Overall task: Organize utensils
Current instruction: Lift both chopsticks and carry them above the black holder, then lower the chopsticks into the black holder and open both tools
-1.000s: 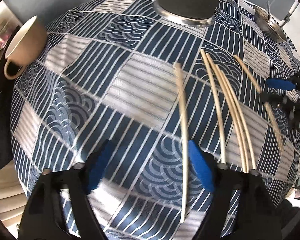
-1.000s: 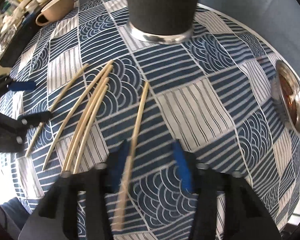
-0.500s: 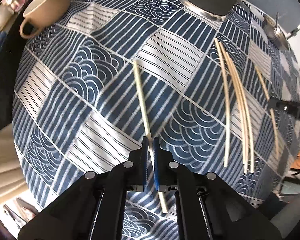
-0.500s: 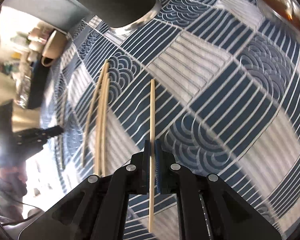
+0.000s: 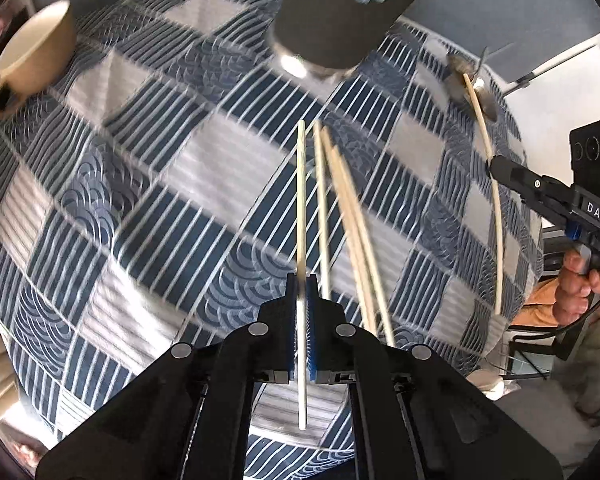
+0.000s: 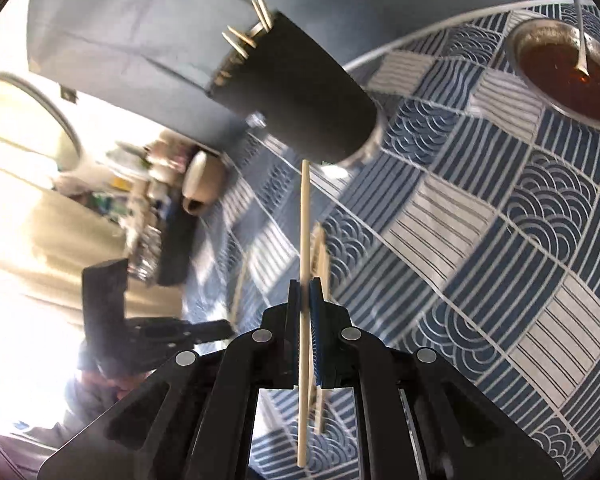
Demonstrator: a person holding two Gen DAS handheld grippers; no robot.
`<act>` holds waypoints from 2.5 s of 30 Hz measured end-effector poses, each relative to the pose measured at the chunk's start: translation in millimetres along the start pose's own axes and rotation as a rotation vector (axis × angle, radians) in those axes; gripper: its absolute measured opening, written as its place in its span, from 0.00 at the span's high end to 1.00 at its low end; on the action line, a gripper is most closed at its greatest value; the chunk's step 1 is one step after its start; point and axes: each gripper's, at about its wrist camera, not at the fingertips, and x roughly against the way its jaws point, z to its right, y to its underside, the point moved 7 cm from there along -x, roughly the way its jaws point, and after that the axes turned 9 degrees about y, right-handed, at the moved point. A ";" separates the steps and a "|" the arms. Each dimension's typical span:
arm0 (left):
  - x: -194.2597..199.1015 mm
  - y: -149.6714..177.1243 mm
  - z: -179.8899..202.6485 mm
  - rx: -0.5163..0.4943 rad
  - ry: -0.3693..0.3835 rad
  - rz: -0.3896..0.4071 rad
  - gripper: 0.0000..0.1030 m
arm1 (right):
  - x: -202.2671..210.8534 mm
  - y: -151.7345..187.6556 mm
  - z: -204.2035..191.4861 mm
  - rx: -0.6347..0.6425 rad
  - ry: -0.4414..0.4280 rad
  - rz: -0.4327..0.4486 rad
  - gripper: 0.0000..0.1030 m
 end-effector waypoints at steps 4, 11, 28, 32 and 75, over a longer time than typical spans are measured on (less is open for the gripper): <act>18.7 -31.1 18.2 -0.019 0.024 0.070 0.96 | 19.1 -18.0 -7.8 0.018 -0.025 0.042 0.95; 63.6 -82.4 37.6 -0.074 -0.017 0.177 0.96 | 37.7 -69.2 -14.5 0.004 -0.018 0.137 0.95; 129.5 -213.7 79.6 -0.158 0.024 0.425 0.96 | 56.1 -195.6 -64.7 0.056 -0.042 0.370 0.95; 124.5 -234.6 77.1 -0.170 0.022 0.446 0.96 | 40.6 -210.4 -69.4 0.084 -0.011 0.350 0.95; 105.8 -246.9 77.4 -0.174 0.228 0.832 0.95 | -13.9 -221.3 -60.3 0.221 0.215 0.396 0.92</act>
